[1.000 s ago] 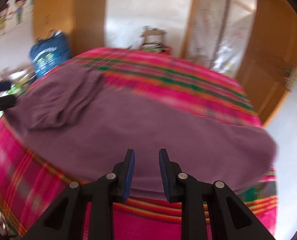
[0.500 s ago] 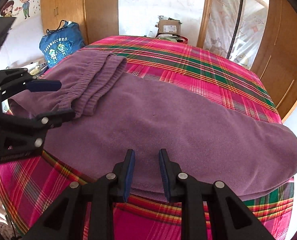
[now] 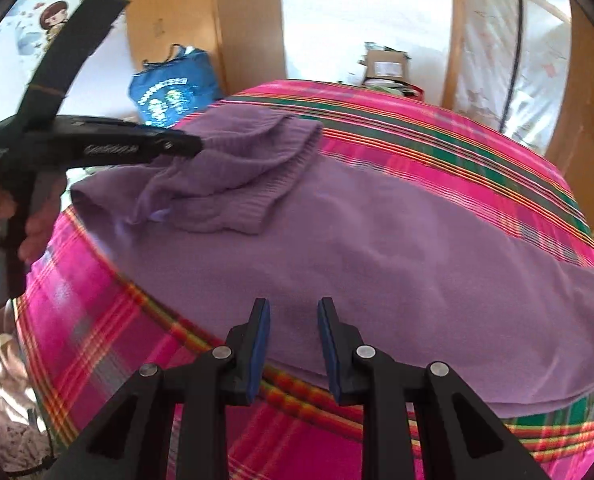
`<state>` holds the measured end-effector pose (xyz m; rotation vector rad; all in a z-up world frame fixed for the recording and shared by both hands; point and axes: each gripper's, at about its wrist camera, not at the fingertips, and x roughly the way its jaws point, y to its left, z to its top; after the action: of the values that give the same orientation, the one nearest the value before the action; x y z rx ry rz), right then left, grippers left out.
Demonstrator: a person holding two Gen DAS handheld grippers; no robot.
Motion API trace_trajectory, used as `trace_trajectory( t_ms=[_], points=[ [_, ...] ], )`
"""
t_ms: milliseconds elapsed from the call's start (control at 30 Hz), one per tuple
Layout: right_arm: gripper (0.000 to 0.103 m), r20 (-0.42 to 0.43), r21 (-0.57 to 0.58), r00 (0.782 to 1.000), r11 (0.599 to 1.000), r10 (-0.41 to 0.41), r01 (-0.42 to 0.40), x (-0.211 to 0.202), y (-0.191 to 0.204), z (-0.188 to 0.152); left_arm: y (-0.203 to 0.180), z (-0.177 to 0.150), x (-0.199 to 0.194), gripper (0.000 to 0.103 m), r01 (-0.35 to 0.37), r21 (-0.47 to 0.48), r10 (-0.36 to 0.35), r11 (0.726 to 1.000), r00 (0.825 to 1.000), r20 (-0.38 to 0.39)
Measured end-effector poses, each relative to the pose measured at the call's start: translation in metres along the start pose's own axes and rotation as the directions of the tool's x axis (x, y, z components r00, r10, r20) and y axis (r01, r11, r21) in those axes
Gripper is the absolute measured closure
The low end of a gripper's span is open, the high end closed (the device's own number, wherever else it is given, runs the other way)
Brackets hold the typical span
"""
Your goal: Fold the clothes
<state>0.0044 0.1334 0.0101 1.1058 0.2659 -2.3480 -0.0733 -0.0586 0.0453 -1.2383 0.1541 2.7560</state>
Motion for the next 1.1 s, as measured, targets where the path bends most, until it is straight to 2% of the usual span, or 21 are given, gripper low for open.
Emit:
trace_trajectory(
  t_ms=[200, 333, 400, 633, 800, 900, 933, 967, 1033, 1100],
  points=[
    [0.078, -0.011, -0.052, 0.994, 0.993, 0.109, -0.109, 0.005, 0.016, -0.002, 0.014, 0.006, -0.004, 0.082, -0.026, -0.046, 0.027, 0.999, 0.999, 0.024],
    [0.076, -0.025, -0.073, 0.990, 0.987, 0.141, -0.143, 0.011, 0.026, -0.002, 0.019, 0.006, 0.004, 0.082, 0.034, -0.069, -0.036, 0.997, 0.999, -0.032],
    [0.074, -0.026, -0.069, 0.988, 0.986, 0.150, -0.151, 0.013, 0.027, 0.000, 0.016, 0.004, 0.007, 0.082, 0.040, -0.068, -0.044, 0.997, 0.998, -0.045],
    [0.073, 0.014, 0.146, 0.984, 0.973, 0.178, -0.178, 0.028, -0.002, 0.025, 0.016, -0.001, 0.006, 0.082, 0.064, -0.081, -0.068, 0.995, 0.997, -0.043],
    [0.073, 0.029, 0.221, 0.972, 0.947, 0.231, -0.232, 0.045, -0.009, 0.039, 0.018, -0.004, 0.003, 0.081, 0.105, -0.093, -0.109, 0.990, 0.993, -0.042],
    [0.069, 0.045, 0.246, 0.967, 0.935, 0.252, -0.255, 0.049, -0.012, 0.045, 0.021, -0.006, 0.000, 0.073, 0.176, -0.115, -0.181, 0.978, 0.983, -0.037],
    [0.068, 0.047, 0.252, 0.966, 0.933, 0.255, -0.258, 0.050, -0.014, 0.046, 0.022, -0.007, -0.002, 0.068, 0.201, -0.127, -0.207, 0.971, 0.978, -0.037],
    [0.068, 0.049, 0.259, 0.965, 0.930, 0.258, -0.262, 0.051, -0.015, 0.047, 0.023, -0.008, -0.004, 0.060, 0.237, -0.140, -0.244, 0.961, 0.969, -0.033],
    [0.068, 0.048, 0.264, 0.965, 0.928, 0.259, -0.262, 0.053, -0.017, 0.051, 0.022, -0.012, -0.004, 0.055, 0.300, -0.171, -0.311, 0.938, 0.950, -0.042],
    [0.067, 0.035, 0.266, 0.966, 0.929, 0.256, -0.256, 0.057, -0.018, 0.054, 0.018, -0.017, -0.004, 0.054, 0.352, -0.186, -0.367, 0.917, 0.929, -0.054]
  ],
)
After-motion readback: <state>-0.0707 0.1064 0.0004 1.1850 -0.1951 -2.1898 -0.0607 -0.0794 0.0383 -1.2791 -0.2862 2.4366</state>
